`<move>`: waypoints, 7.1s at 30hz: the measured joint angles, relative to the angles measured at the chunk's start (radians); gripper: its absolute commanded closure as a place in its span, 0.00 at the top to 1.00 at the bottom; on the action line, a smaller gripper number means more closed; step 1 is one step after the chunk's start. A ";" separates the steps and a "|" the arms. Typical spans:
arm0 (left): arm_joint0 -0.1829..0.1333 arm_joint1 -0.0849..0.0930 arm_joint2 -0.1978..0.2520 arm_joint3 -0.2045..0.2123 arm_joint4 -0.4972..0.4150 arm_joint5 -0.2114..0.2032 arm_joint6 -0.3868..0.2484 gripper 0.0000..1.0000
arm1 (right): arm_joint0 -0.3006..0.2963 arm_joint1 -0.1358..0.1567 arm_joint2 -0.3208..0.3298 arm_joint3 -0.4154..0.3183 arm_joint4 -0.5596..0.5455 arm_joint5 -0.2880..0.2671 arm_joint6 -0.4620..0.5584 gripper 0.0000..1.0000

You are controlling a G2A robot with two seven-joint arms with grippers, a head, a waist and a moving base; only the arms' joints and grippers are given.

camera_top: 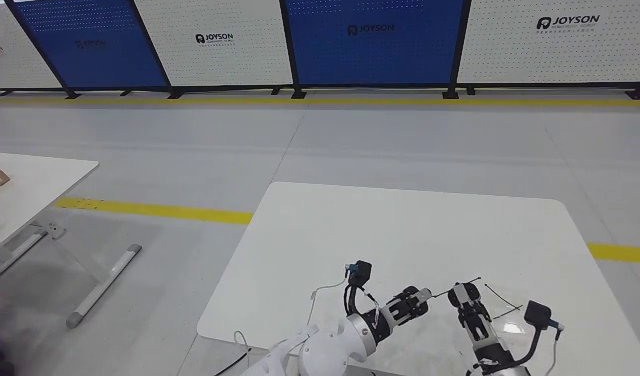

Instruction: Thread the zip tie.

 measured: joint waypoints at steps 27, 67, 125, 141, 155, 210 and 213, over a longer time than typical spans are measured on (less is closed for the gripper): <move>0.008 -0.004 -0.002 -0.009 0.004 -0.050 -0.015 0.00 | 0.003 0.004 0.014 0.000 0.088 -0.029 0.077 0.00; 0.017 -0.006 -0.005 -0.022 0.030 -0.069 -0.022 0.00 | 0.007 0.011 0.015 0.008 0.078 -0.048 0.117 0.00; -0.010 -0.024 0.020 -0.020 0.079 0.033 -0.002 0.00 | -0.006 0.012 0.014 -0.006 0.014 -0.036 0.015 0.00; -0.017 -0.030 0.030 -0.018 0.079 -0.001 -0.006 0.00 | -0.006 0.015 0.022 -0.008 0.076 -0.063 0.069 0.00; -0.018 -0.035 0.036 -0.018 0.087 0.006 0.002 0.00 | -0.013 0.018 0.037 -0.006 0.071 -0.070 0.081 0.00; -0.017 -0.040 0.029 -0.025 0.120 0.012 -0.014 0.00 | -0.019 0.018 0.022 -0.020 0.013 -0.060 0.040 0.00; -0.015 -0.041 0.032 -0.024 0.122 0.006 -0.013 0.00 | -0.019 0.018 0.025 -0.020 0.022 -0.066 0.044 0.00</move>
